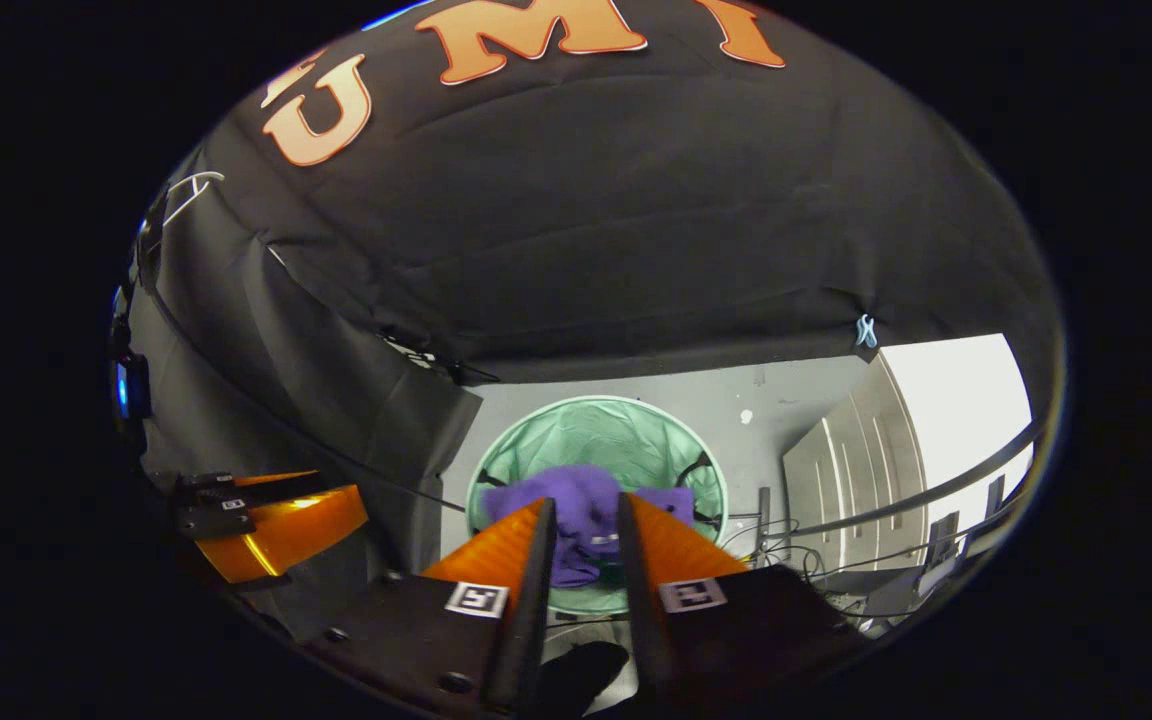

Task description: Grasp the clothes on the hanger with both hands and then place them into the laundry hamper below.

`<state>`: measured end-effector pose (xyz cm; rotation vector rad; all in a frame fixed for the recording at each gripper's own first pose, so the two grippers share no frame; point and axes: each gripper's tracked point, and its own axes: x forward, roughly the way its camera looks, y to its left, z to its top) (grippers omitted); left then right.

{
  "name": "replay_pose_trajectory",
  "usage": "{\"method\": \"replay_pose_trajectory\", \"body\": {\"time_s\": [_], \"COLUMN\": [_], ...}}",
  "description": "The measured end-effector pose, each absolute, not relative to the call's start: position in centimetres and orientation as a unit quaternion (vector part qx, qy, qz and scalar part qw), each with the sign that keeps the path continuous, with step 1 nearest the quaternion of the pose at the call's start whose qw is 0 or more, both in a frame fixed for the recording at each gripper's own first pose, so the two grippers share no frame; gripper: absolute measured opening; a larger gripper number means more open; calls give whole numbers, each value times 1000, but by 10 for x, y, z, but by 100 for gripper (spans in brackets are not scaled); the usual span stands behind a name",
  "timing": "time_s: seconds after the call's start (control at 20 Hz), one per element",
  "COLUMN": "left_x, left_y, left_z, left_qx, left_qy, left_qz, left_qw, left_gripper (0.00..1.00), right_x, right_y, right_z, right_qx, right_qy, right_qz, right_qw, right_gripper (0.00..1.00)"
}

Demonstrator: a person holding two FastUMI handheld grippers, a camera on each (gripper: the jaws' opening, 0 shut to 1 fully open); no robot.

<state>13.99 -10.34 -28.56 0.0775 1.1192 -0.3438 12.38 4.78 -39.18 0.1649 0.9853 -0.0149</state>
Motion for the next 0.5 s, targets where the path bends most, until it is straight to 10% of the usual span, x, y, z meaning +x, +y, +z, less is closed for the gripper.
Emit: {"method": "replay_pose_trajectory", "body": {"time_s": [0.15, 0.25, 0.45, 0.5], "left_x": [130, 126, 127, 129], "left_y": [-95, -94, -95, -97], "left_z": [-274, -272, -267, -262], "left_qx": [32, 26, 22, 19], "left_qy": [536, 540, 533, 527], "left_qz": [-154, -154, -157, -156], "left_qw": [829, 827, 831, 835], "left_gripper": [81, 88, 88, 89], "right_x": [118, 117, 106, 102], "right_y": [40, 37, 30, 30], "right_z": [-378, -371, -356, -352], "right_qx": [57, 51, 42, 45], "right_qy": [458, 447, 435, 431], "right_qz": [-19, -23, -39, -42], "right_qw": [887, 893, 898, 900], "right_gripper": [44, 71, 80, 98]}}
